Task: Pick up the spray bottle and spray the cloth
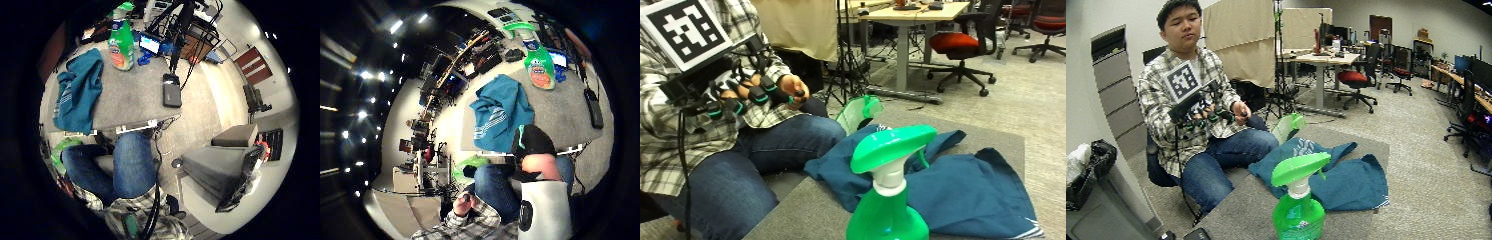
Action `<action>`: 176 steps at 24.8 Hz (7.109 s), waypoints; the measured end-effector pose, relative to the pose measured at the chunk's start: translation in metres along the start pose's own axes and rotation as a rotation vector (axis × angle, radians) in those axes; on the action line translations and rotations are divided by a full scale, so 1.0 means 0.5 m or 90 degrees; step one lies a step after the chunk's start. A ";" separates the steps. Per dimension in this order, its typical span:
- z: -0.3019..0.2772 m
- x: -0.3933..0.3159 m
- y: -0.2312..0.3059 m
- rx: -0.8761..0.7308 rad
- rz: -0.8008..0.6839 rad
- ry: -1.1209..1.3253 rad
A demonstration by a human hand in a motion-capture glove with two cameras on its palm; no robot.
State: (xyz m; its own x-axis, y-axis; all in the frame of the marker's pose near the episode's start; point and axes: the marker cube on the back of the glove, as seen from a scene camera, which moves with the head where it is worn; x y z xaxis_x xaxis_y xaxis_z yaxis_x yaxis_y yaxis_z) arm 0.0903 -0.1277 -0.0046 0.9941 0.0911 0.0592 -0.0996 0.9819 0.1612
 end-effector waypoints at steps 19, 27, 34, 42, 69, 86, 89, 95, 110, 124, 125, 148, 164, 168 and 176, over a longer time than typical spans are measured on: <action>0.116 0.149 -0.329 0.051 -0.043 -0.156; 0.181 0.161 -0.436 0.073 0.006 -0.327; 0.225 0.158 -0.478 0.088 -0.010 -0.434; 0.248 0.134 -0.517 0.096 0.002 -0.614; 0.246 0.125 -0.593 0.096 -0.030 -0.709; 0.232 0.102 -0.571 0.175 0.023 -0.672; 0.232 0.103 -0.570 0.171 0.020 -0.676; 0.232 0.104 -0.572 0.163 0.016 -0.677; 0.227 0.094 -0.569 0.140 -0.007 -0.651; 0.095 -0.048 -0.507 0.052 -0.149 -0.487; 0.091 -0.058 -0.503 0.046 -0.156 -0.477; 0.134 -0.320 -0.470 -0.097 -0.312 -0.206; 0.237 -0.462 -0.420 -0.173 -0.423 0.047; 0.267 -0.479 -0.402 -0.183 -0.451 0.124; 0.325 -0.494 -0.364 -0.191 -0.505 0.288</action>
State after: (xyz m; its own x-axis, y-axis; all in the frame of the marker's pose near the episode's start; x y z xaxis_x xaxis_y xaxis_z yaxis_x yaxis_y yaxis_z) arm -0.1442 -0.3561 0.1115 0.6964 -0.6242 -0.3541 0.5623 0.7812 -0.2713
